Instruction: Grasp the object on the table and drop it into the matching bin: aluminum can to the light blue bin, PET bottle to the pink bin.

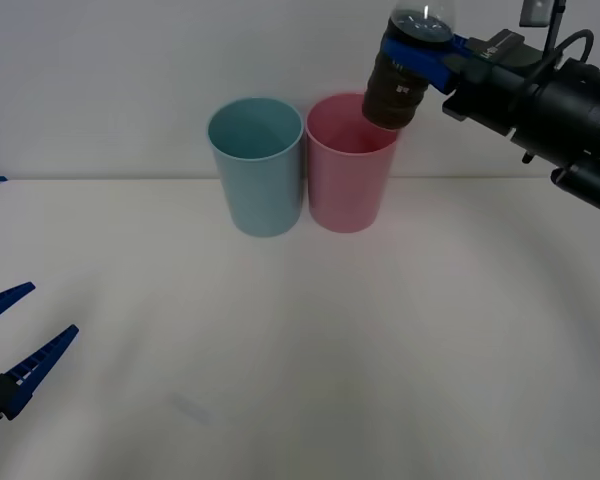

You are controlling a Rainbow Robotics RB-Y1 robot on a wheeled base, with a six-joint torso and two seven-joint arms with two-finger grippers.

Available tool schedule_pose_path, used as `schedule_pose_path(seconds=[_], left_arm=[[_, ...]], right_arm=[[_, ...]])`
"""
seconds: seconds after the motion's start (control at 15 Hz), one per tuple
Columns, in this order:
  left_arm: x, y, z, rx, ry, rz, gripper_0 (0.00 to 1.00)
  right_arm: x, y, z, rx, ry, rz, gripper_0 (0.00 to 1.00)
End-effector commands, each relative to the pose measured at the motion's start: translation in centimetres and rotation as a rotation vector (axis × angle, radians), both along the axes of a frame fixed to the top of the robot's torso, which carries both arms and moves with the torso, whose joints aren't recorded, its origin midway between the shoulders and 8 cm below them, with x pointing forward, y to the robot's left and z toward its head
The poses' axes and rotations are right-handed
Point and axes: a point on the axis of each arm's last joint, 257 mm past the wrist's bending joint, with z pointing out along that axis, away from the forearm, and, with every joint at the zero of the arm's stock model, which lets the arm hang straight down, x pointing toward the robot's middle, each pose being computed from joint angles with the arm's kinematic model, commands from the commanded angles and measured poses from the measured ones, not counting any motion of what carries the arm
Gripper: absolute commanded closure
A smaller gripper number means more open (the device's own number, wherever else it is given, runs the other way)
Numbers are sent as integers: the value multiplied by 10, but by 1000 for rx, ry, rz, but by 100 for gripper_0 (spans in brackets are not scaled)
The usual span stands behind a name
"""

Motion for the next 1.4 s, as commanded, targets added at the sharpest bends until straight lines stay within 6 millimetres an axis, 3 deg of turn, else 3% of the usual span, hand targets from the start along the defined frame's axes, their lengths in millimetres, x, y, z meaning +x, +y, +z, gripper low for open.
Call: schedule_pose_path(seconds=[0.07, 0.87, 1.33, 1.4], left_arm=[[0, 0, 0, 0, 0, 0, 0], [0, 0, 0, 0, 0, 0, 0], [0, 0, 0, 0, 0, 0, 0], [0, 0, 0, 0, 0, 0, 0]], right_arm=[[23, 5, -2, -27, -10, -34, 100], [103, 38, -26, -125, 22, -131, 100], [120, 43, -32, -143, 42, -153, 100], [120, 43, -32, -144, 41, -153, 75]])
